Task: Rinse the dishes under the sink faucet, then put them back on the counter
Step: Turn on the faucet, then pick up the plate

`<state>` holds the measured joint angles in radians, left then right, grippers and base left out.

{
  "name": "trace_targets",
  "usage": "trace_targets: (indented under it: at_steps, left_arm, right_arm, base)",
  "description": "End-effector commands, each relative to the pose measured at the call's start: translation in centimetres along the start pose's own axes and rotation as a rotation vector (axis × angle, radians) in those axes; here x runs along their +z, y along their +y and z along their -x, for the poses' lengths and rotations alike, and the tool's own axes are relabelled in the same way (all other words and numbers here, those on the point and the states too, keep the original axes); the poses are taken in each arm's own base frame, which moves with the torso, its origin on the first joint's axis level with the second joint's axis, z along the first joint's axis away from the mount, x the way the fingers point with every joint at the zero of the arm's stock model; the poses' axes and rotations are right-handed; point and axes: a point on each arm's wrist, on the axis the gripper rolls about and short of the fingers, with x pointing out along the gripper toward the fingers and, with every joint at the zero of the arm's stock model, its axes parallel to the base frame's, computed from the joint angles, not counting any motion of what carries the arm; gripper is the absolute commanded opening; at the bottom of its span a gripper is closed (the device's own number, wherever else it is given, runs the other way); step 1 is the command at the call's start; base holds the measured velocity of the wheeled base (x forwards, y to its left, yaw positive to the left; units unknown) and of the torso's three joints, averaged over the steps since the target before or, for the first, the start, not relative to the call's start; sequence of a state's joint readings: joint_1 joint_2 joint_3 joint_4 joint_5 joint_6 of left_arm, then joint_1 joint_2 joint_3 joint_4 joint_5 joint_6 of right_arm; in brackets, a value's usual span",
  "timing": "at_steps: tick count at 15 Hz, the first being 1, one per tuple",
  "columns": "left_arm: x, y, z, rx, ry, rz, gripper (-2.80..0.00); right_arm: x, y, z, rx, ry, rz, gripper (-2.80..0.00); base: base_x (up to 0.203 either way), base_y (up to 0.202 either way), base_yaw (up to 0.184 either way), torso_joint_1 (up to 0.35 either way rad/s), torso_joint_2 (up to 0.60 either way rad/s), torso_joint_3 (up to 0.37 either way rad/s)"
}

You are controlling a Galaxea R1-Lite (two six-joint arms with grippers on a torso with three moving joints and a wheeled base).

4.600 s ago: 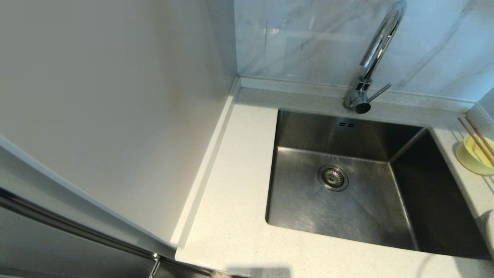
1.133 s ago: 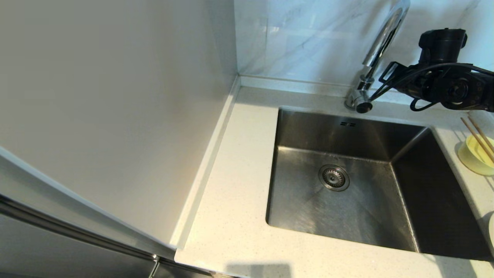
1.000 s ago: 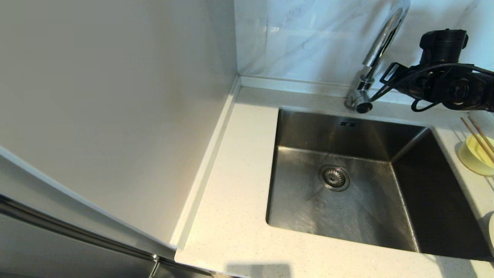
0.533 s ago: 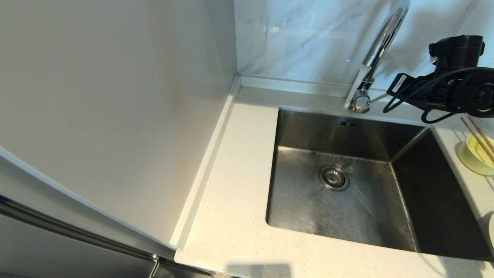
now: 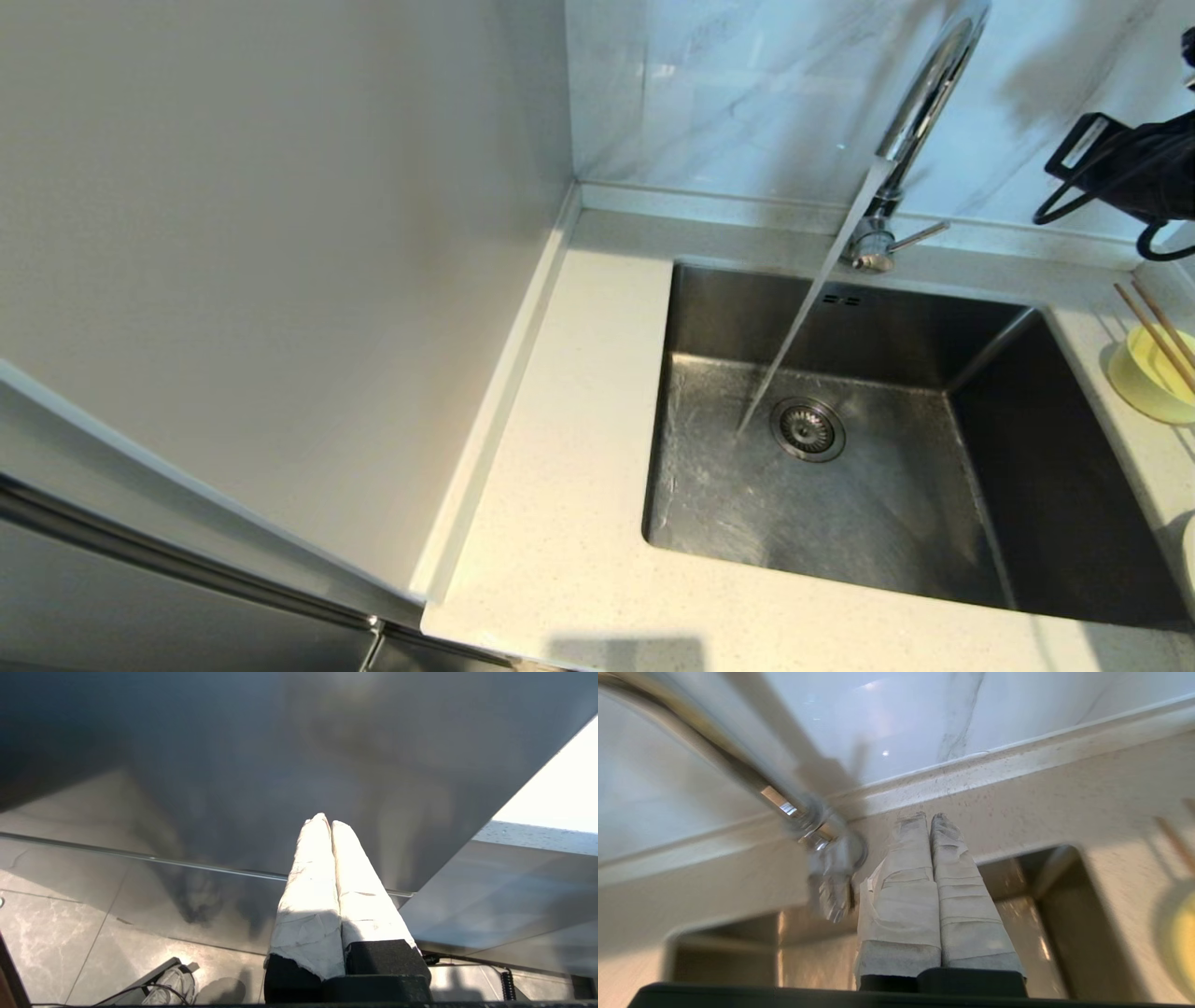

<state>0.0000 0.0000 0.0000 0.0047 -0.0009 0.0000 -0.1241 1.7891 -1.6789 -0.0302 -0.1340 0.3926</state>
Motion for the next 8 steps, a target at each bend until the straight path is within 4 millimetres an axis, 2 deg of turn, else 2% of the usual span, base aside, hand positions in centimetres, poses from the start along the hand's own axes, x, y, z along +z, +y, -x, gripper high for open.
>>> trace_targets:
  at_steps: [1,3,5,6,8]
  left_arm:
    - [0.0,0.0,0.0,-0.001,0.000,0.000,-2.80]
    - [0.0,0.0,0.0,-0.001,0.000,0.000,-2.80]
    - [0.0,0.0,0.0,-0.001,0.000,0.000,-2.80]
    - [0.0,0.0,0.0,-0.001,0.000,0.000,-2.80]
    - [0.0,0.0,0.0,-0.001,0.000,0.000,-2.80]
  right_arm:
    - [3.4,-0.1,5.7,0.027,-0.080,-0.008,-2.80]
    - [5.2,-0.7,13.9,0.072,-0.083,0.044,-2.80]
    - [5.1,-1.6,22.2,0.090,-0.038,0.114,-2.80]
    - [3.9,-2.4,25.8,0.079,0.047,0.158,-2.80]
    - [0.4,-4.2,30.5,0.023,0.318,0.223,-2.80]
  base:
    - [0.000,0.000,0.000,0.000,0.00,0.000]
    - [0.000,0.000,0.000,0.000,0.00,0.000]
    - [0.000,0.000,0.000,0.000,0.00,0.000]
    - [0.000,0.000,0.000,0.000,0.00,0.000]
    - [0.000,0.000,0.000,0.000,0.00,0.000]
